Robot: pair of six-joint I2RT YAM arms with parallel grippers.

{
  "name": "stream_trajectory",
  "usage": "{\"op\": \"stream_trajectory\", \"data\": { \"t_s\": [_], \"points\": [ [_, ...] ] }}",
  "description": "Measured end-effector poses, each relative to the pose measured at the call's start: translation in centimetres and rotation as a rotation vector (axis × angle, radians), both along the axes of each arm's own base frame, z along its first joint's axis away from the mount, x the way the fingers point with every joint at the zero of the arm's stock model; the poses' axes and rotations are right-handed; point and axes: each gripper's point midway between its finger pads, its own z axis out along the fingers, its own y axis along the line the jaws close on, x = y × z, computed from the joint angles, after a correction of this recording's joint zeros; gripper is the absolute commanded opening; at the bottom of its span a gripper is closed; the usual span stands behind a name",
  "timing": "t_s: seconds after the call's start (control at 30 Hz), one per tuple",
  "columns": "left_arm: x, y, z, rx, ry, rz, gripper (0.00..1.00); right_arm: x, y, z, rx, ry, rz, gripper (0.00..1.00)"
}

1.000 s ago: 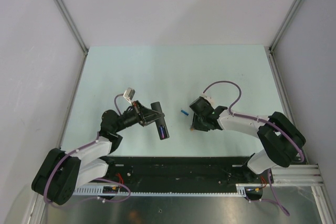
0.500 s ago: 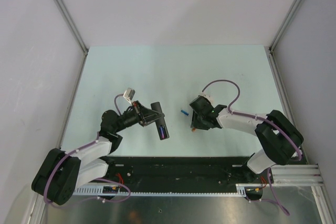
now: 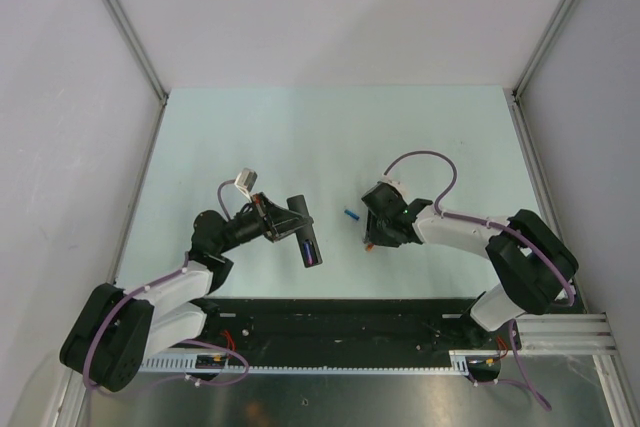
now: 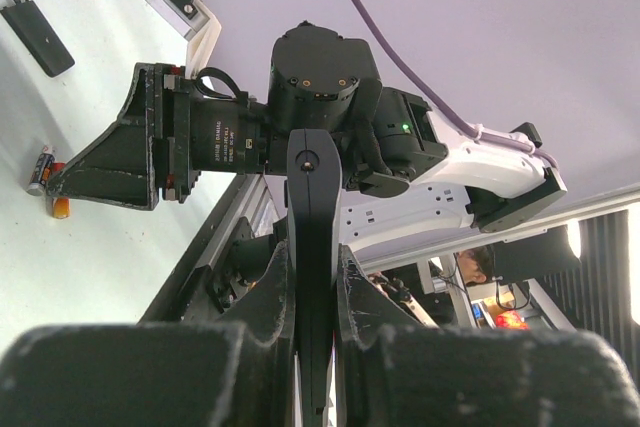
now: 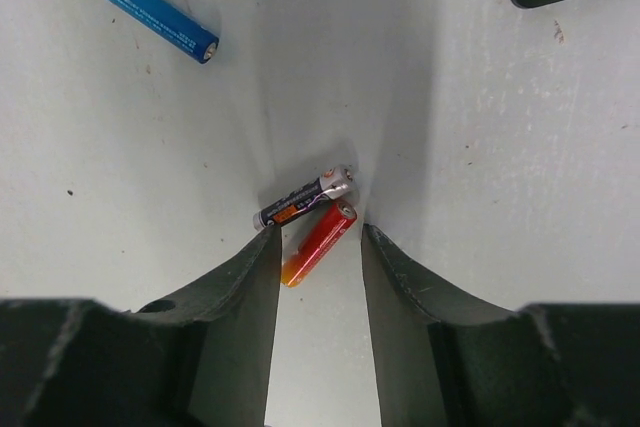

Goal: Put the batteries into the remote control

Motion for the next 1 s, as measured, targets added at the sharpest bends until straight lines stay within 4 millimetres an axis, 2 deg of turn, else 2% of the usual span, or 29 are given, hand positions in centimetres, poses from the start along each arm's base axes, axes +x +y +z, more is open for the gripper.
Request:
{"op": "stream_trajectory", "data": {
  "t_s": [0.53,0.63,0.77,0.83,1.0],
  "points": [
    [0.0,0.0,-0.1,0.001,0.003,0.0,0.0,-0.5,-1.2,0.2,-0.054,0.018,0.008,0.52],
    [-0.1,0.0,-0.2,0.002,0.005,0.0,0.0,-0.5,-1.3,1.4,-0.05,0.002,0.011,0.56],
    [-0.1,0.0,-0.2,0.003,0.006,0.0,0.0,0.4,-0.5,4.4,-0.031,-0.072,0.049,0.7],
    [-0.1,0.0,-0.2,0.003,0.006,0.0,0.0,1.0,0.2,5.6,-0.025,-0.108,0.093,0.72],
    [-0.1,0.1,-0.2,0.002,0.005,0.0,0.0,1.4,0.8,6.6,-0.087,-0.147,0.203,0.63]
  ]
}}
